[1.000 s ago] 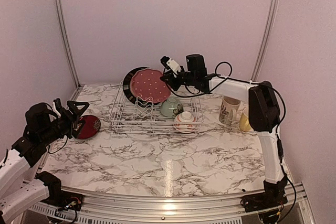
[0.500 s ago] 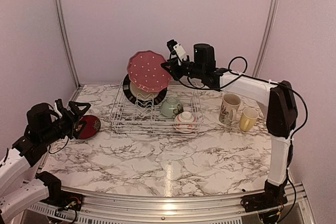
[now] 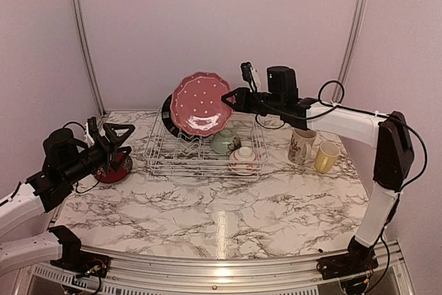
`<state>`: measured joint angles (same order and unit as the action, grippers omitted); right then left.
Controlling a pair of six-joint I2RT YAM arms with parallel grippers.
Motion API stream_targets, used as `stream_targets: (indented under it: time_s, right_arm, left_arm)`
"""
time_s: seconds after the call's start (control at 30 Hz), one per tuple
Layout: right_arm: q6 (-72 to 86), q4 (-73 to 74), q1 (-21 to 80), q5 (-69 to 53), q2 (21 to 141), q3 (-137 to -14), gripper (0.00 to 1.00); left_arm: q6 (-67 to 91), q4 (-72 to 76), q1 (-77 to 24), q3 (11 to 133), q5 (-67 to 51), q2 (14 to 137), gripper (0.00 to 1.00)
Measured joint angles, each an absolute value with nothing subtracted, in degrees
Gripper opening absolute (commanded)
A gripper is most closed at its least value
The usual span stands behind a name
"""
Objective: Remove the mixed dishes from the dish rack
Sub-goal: Pass from the right arm to the left
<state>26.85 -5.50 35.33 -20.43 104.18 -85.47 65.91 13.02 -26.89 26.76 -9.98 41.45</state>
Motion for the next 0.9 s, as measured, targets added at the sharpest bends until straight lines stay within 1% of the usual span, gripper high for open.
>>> stream_targets:
  time_s: [0.27, 0.5, 0.6, 0.9]
  right_arm:
    - [41.0, -7.0, 35.8, -23.2, 96.3, -74.6, 0.00]
    - [49.9, -15.2, 37.1, -25.3, 94.3, -70.5, 0.00]
    - [52.1, -17.0, 37.9, -25.6, 94.3, -69.5, 0.00]
    - [55.9, -21.0, 40.4, -26.7, 94.3, -69.2, 0.00]
  left_arm:
    - [63.3, 23.0, -34.0, 33.5, -9.1, 55.5, 0.99]
    - [62.3, 28.7, -38.4, 39.0, -8.0, 64.3, 0.96]
    - [61.6, 29.5, -39.8, 40.5, -7.3, 65.7, 0.92]
    - [60.0, 29.2, -42.0, 42.8, -3.7, 67.1, 0.74]
